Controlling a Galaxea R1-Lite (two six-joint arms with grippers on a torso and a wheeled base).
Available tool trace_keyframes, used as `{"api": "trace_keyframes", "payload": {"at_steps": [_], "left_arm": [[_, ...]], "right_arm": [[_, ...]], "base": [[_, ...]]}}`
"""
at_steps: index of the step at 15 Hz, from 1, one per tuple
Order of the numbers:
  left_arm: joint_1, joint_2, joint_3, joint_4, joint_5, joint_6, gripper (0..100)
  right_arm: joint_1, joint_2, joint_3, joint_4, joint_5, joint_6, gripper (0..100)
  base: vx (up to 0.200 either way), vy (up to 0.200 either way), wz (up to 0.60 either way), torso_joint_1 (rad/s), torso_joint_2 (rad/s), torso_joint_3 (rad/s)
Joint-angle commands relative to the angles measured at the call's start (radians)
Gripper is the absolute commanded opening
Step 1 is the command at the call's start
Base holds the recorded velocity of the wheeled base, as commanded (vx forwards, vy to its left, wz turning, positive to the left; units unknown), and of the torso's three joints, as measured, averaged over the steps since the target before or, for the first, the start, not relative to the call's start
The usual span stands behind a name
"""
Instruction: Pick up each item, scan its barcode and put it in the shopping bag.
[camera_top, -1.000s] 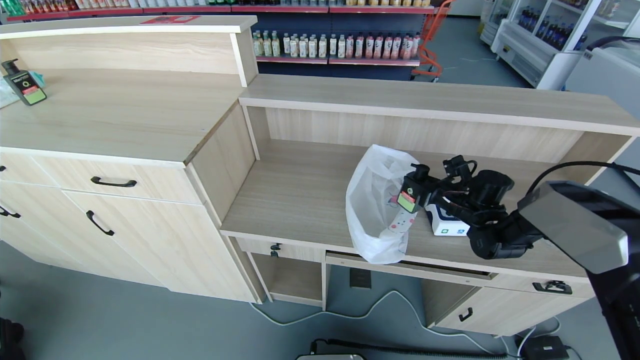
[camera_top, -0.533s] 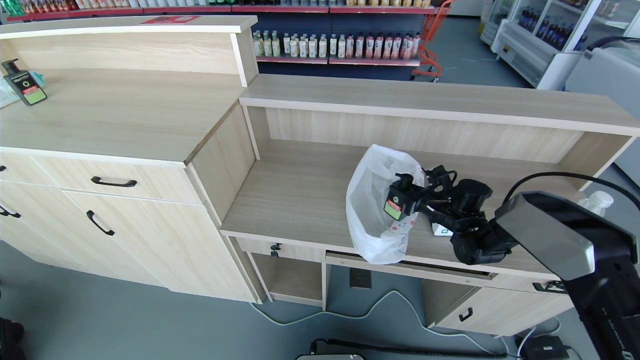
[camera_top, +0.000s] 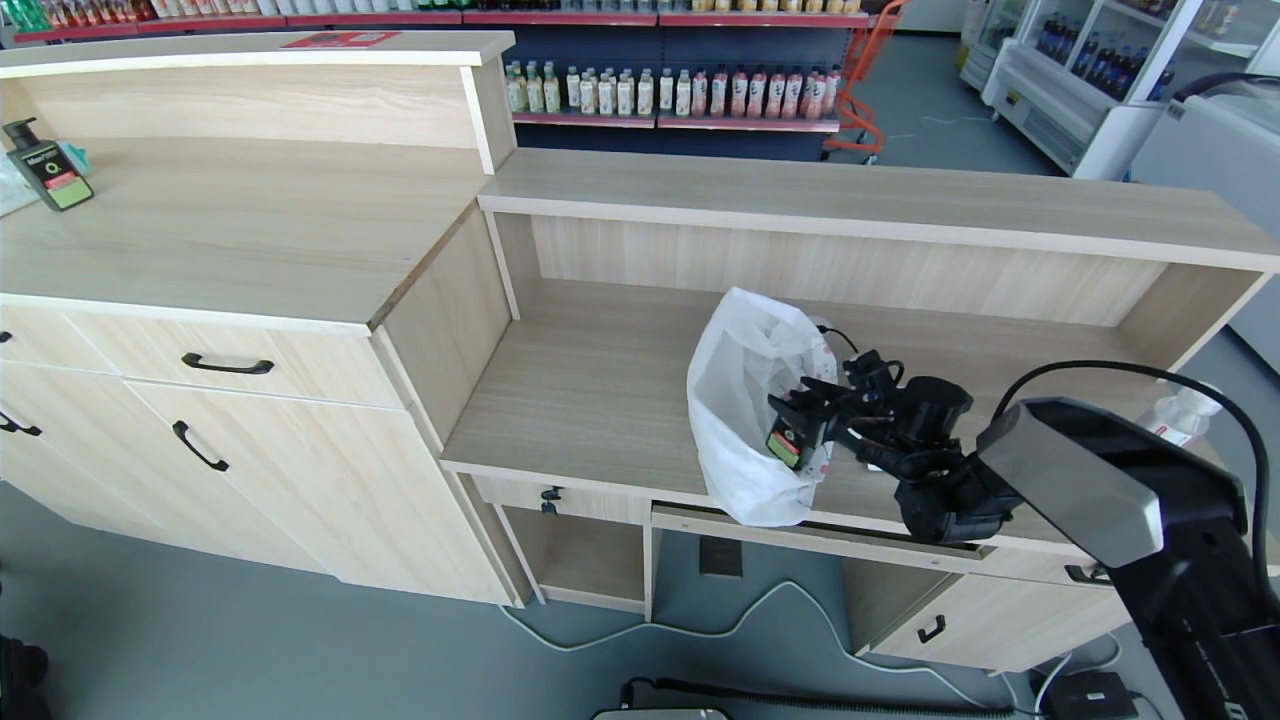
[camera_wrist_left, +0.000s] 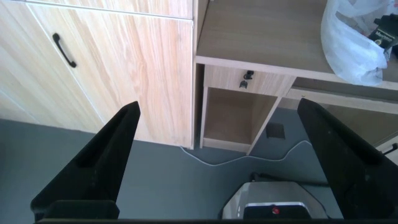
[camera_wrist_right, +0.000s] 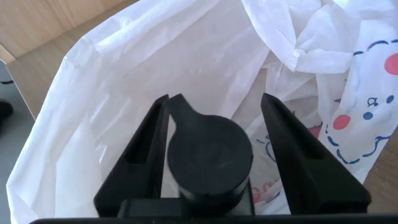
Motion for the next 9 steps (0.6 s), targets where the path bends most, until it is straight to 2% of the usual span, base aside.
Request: {"api": "trace_keyframes", "payload": {"at_steps": [1, 6, 9], "left_arm": [[0.000, 0.000, 0.000, 0.000, 0.000, -0.001, 100], [0.000, 0.000, 0.000, 0.000, 0.000, -0.001, 100], [0.000, 0.000, 0.000, 0.000, 0.000, -0.001, 100]], "right_arm": [[0.001, 0.013, -0.008, 0.000, 0.001, -0.001, 100], [-0.010, -0.044, -0.069, 0.024, 0.002, -0.005, 100], [-0.055, -0.156, -0.045, 0.033, 0.019, 0.002, 100]], "base": [[0.000, 0.000, 0.00, 0.000, 0.00, 0.000], [0.000, 0.000, 0.00, 0.000, 0.00, 0.000], [0.000, 0.000, 0.00, 0.000, 0.00, 0.000]]}}
